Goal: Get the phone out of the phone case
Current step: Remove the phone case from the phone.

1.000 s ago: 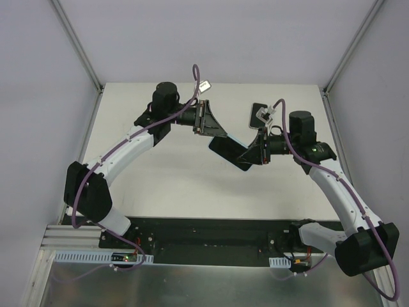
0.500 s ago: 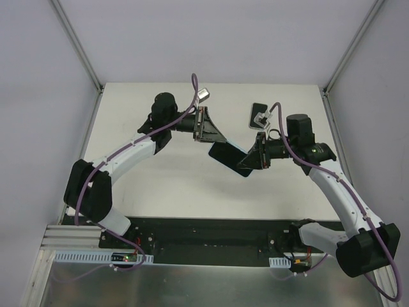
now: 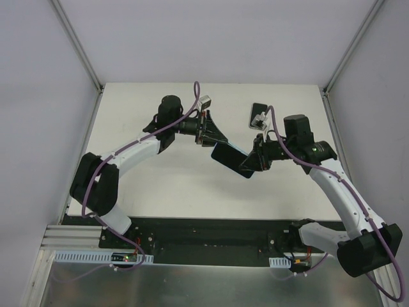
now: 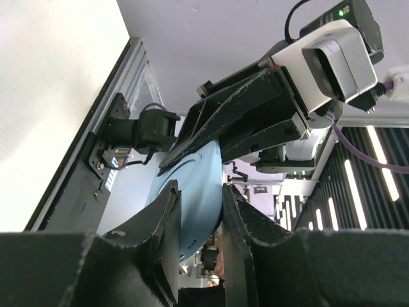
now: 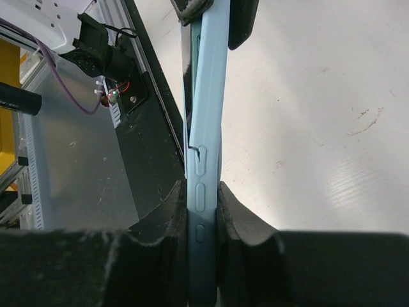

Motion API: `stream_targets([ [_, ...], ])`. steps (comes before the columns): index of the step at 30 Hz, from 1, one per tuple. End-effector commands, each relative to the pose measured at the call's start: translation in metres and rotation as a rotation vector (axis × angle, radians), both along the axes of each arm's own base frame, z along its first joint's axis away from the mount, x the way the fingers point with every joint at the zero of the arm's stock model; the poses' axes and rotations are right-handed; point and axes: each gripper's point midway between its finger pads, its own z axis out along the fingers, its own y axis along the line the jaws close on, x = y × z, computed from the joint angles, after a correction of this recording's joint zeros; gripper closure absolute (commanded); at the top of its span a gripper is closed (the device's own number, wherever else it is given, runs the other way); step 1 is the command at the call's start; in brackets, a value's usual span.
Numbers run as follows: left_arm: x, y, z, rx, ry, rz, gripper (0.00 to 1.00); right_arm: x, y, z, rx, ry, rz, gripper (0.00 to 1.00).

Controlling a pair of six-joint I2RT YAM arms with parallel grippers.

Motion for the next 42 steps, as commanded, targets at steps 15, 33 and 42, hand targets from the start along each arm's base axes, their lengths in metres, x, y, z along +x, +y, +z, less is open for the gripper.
stream_targets([
  [15, 0.01, -0.012, -0.085, 0.294, 0.369, 0.157, 1.0, 0.02, 0.009, 0.068, 0.051, -0.396, 0.062, 1.0],
  [33, 0.007, -0.017, -0.059, 0.28, 0.039, 0.092, 1.0, 0.022, 0.009, 0.078, 0.113, -0.368, 0.048, 1.0],
  [42, -0.003, -0.013, -0.025, 0.22, -0.16, 0.022, 1.0, 0.023, 0.006, 0.074, 0.137, -0.33, 0.038, 1.0],
])
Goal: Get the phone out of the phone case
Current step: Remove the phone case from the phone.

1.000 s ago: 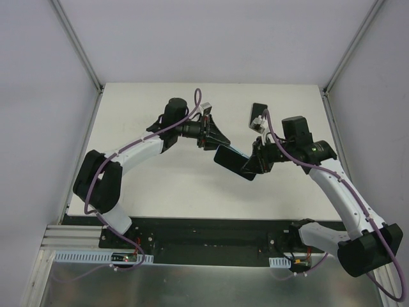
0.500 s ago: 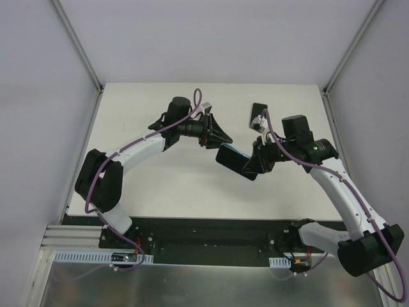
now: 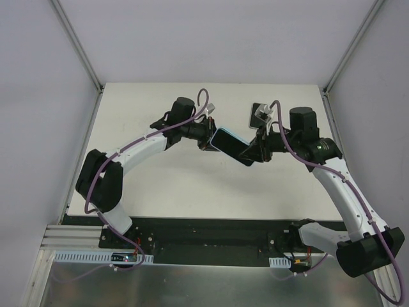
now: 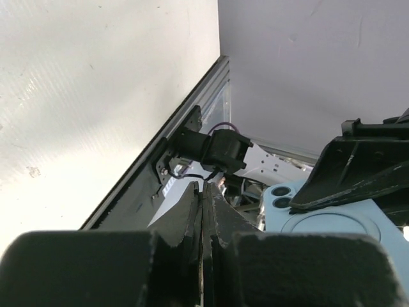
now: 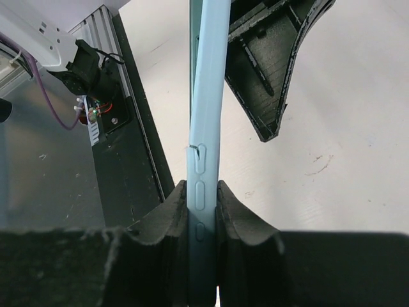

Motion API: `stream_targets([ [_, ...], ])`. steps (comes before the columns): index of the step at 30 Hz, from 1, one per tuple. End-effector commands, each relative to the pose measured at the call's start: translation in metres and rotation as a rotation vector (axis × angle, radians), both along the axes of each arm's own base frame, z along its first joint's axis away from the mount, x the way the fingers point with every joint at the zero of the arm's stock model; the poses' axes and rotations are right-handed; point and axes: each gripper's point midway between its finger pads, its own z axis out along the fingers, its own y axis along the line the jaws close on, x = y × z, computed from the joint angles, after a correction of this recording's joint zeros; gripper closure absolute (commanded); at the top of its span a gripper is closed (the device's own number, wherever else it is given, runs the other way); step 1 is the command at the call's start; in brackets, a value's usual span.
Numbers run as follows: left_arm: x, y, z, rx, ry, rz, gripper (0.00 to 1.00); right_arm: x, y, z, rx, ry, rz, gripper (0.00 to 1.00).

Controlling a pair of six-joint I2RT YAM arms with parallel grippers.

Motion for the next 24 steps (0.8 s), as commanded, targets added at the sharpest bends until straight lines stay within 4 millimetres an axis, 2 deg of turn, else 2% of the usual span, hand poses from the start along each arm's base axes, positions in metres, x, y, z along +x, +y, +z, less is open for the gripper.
stream_targets([
  [1, -0.013, 0.002, 0.038, -0.045, -0.188, -0.092, 1.0, -0.002, 0.004, 0.04, 0.106, -0.135, 0.051, 1.0],
  [3, -0.013, 0.006, 0.046, -0.044, -0.246, -0.111, 0.99, -0.004, 0.002, 0.039, 0.114, -0.116, 0.053, 1.0],
  [7, -0.01, 0.025, 0.05, 0.009, -0.389, -0.155, 0.86, -0.01, 0.001, 0.045, 0.15, -0.076, 0.077, 1.0],
  [12, -0.014, 0.06, 0.05, 0.043, -0.565, -0.242, 0.56, -0.02, 0.003, 0.053, 0.195, -0.015, 0.126, 1.0],
  [16, -0.033, 0.083, 0.048, 0.073, -0.73, -0.348, 0.37, -0.026, 0.003, 0.06, 0.22, 0.019, 0.152, 1.0],
  [19, -0.05, 0.092, 0.058, 0.045, -0.866, -0.407, 0.27, -0.029, 0.004, 0.063, 0.24, 0.042, 0.17, 1.0],
  [22, -0.064, 0.091, 0.082, -0.038, -0.906, -0.435, 0.25, -0.03, 0.004, 0.064, 0.261, 0.065, 0.185, 1.0],
  [24, -0.067, 0.088, 0.096, -0.076, -0.926, -0.447, 0.28, -0.03, 0.005, 0.063, 0.278, 0.098, 0.197, 1.0],
])
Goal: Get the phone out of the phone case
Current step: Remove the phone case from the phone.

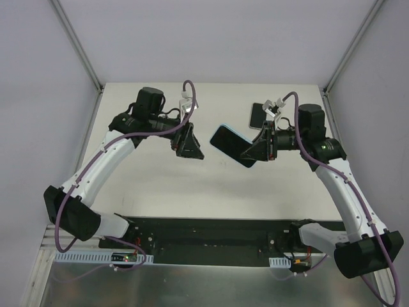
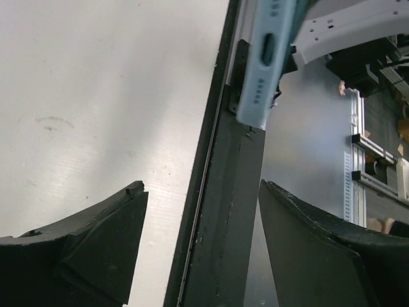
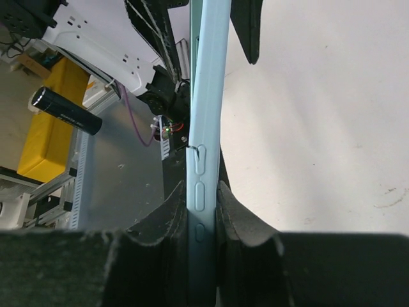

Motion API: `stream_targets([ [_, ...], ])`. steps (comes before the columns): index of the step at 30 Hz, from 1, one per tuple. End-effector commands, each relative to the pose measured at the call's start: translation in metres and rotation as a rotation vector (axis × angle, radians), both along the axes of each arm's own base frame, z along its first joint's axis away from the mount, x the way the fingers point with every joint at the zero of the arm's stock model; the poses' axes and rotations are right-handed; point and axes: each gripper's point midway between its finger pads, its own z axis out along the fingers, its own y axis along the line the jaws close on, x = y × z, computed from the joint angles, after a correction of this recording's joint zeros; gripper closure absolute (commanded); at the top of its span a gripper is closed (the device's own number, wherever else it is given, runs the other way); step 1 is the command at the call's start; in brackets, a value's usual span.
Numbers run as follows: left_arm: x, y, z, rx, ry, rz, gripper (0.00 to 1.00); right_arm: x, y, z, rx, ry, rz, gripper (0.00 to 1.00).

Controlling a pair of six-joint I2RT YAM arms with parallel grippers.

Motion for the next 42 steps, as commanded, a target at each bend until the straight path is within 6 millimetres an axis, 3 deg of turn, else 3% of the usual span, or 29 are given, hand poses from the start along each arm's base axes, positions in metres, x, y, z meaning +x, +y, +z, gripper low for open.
stream_targets([
  [1, -0.023, -0.003, 0.038, -0.101, -0.133, -0.151, 0.3, -0.009, 0.004, 0.028, 0.108, -0.029, 0.103, 1.0],
  [7, -0.03, -0.019, 0.055, -0.137, -0.164, -0.228, 0.49, -0.007, 0.005, 0.023, 0.119, 0.003, 0.111, 1.0],
  [15, -0.027, -0.038, 0.049, -0.128, -0.137, -0.267, 0.71, -0.008, 0.005, 0.019, 0.122, 0.011, 0.109, 1.0],
  [25, -0.025, -0.046, 0.048, -0.131, -0.12, -0.288, 0.73, -0.008, 0.005, 0.014, 0.121, 0.017, 0.102, 1.0],
  [28, -0.026, -0.048, 0.046, -0.137, -0.106, -0.305, 0.84, -0.008, 0.005, 0.011, 0.121, 0.024, 0.099, 1.0],
  [30, -0.03, -0.049, 0.045, -0.147, -0.112, -0.33, 1.0, -0.007, 0.005, 0.011, 0.128, 0.023, 0.099, 1.0],
  [38, -0.072, -0.046, 0.038, -0.254, -0.243, -0.527, 1.0, -0.008, 0.006, 0.011, 0.158, 0.084, 0.12, 1.0],
  [42, -0.086, -0.049, 0.048, -0.297, -0.28, -0.586, 1.0, -0.008, 0.007, 0.012, 0.171, 0.114, 0.137, 1.0],
])
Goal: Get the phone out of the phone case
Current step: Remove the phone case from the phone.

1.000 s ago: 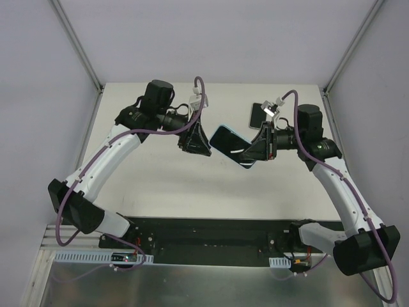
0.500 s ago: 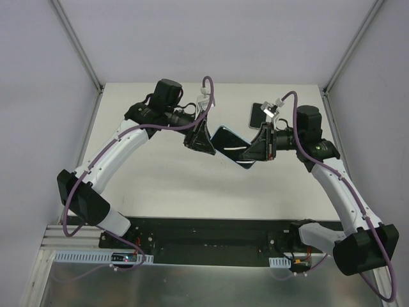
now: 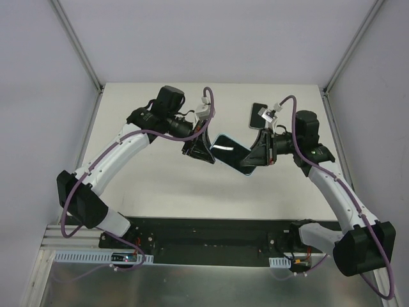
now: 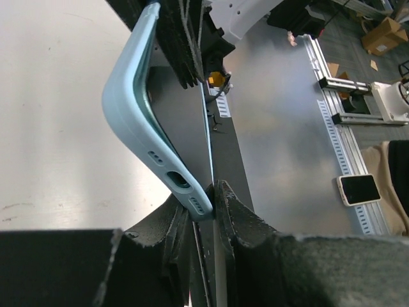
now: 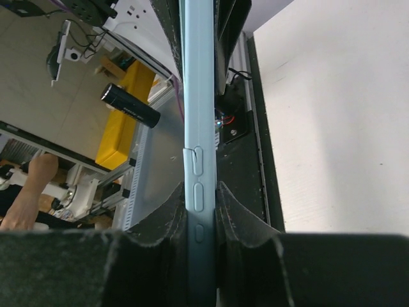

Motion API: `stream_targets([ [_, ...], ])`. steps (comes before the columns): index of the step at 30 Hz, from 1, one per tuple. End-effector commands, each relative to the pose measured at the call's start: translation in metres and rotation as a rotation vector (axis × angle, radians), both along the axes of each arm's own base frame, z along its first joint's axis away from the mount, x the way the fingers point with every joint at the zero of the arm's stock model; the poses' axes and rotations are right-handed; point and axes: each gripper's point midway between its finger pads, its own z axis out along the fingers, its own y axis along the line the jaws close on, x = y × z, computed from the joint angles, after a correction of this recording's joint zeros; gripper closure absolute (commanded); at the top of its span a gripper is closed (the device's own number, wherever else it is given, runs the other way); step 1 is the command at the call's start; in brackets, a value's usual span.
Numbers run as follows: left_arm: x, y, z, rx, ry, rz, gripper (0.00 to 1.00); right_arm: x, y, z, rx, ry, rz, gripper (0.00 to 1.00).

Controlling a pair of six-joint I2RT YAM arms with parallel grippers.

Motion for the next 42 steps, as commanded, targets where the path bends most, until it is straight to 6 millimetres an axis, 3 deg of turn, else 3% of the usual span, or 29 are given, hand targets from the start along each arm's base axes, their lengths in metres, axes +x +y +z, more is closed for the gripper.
stream_targets([
  [1, -0.044, -0.01, 0.03, -0.167, -0.143, -0.209, 1.0, 0.005, 0.003, 0.027, 0.048, -0.066, 0.005, 1.0],
  [5, -0.05, -0.014, 0.035, -0.176, -0.157, -0.233, 1.0, 0.001, 0.006, 0.03, 0.05, -0.048, 0.039, 1.0],
  [17, -0.055, -0.021, 0.024, -0.153, -0.2, -0.252, 1.0, -0.015, 0.017, 0.056, 0.062, -0.02, 0.155, 1.0],
  [42, -0.028, -0.024, -0.01, -0.061, -0.398, -0.241, 1.0, -0.035, 0.026, 0.068, 0.068, -0.01, 0.274, 1.0],
])
